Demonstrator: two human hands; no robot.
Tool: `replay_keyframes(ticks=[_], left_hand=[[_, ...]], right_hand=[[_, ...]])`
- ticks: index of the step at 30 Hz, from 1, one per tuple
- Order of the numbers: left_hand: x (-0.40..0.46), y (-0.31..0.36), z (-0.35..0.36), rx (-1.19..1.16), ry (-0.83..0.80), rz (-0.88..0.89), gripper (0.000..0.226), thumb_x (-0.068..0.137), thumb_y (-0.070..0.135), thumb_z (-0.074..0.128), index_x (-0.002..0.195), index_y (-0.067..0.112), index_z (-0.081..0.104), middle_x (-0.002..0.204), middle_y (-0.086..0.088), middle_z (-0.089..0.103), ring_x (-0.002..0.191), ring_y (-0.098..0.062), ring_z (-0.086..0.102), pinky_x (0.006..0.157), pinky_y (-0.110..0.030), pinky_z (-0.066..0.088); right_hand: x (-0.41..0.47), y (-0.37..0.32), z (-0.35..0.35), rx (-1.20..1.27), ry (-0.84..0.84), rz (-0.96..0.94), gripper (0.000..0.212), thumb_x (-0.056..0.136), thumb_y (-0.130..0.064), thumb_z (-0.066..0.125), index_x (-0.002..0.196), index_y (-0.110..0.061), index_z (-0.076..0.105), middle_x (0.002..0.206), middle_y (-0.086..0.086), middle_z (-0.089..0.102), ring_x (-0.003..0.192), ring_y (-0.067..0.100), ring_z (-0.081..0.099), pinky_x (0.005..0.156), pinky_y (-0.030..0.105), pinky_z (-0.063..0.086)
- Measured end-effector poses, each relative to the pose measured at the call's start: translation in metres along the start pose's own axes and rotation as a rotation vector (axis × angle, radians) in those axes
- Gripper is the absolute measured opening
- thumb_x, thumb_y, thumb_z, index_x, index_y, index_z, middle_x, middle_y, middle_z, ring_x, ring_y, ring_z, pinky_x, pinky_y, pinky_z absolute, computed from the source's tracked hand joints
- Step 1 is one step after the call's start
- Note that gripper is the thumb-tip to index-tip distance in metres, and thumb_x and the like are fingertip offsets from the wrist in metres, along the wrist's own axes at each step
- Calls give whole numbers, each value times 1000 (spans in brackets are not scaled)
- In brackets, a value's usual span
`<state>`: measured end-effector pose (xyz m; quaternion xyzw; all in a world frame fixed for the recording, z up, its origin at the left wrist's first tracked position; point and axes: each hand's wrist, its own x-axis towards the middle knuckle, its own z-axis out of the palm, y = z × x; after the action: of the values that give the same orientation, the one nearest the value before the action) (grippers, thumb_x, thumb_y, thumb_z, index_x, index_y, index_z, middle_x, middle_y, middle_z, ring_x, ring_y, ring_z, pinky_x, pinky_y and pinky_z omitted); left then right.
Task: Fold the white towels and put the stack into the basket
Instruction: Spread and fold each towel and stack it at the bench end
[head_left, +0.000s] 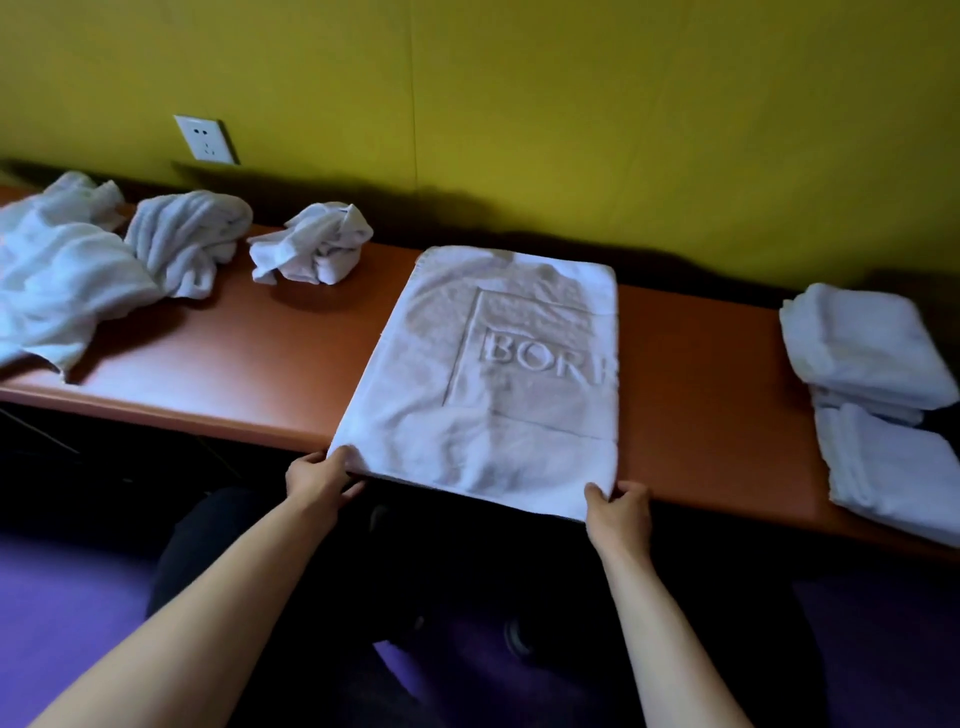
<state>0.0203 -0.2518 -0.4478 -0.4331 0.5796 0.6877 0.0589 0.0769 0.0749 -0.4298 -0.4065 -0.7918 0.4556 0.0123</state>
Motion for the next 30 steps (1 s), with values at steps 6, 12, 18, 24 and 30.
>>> replay_keyframes(ticks=[6, 12, 18, 24, 30], left_hand=[[-35, 14, -10, 122, -137, 145, 22, 97, 12, 60, 109, -6, 58, 103, -20, 64, 85, -27, 68, 55, -28, 61], [-91, 19, -26, 8, -200, 271, 17, 91, 1, 67, 99, 0, 52, 100, -26, 67, 77, -30, 72, 72, -37, 64], [-133, 22, -43, -79, -295, 394, 24, 98, -3, 54, 115, 11, 62, 99, -17, 72, 70, -23, 70, 62, -26, 61], [-156, 26, -49, -159, -416, 358, 27, 84, -7, 61, 108, 6, 68, 102, -14, 73, 79, -15, 72, 69, -20, 59], [-141, 44, -32, 288, -163, 700, 22, 87, 2, 72, 95, 22, 75, 87, -2, 78, 80, -15, 72, 72, -23, 57]], right_hand=[[0, -5, -24, -21, 16, -120, 28, 94, -8, 52, 118, 1, 64, 118, 24, 66, 107, 40, 62, 90, 40, 47], [-12, -17, -54, 77, 54, -240, 24, 95, -19, 47, 114, -18, 61, 106, 13, 70, 81, 37, 71, 77, 46, 59], [-29, -8, -93, 337, -14, -290, 19, 98, -2, 51, 94, -15, 64, 87, 7, 66, 36, 14, 52, 39, 19, 42], [-36, -15, -115, 872, -122, -79, 15, 95, -5, 57, 89, -12, 69, 76, -5, 71, 62, 5, 64, 46, 14, 47], [-10, -34, -109, 989, -319, -95, 19, 75, -12, 72, 93, -19, 75, 85, 3, 72, 71, 14, 66, 59, 16, 54]])
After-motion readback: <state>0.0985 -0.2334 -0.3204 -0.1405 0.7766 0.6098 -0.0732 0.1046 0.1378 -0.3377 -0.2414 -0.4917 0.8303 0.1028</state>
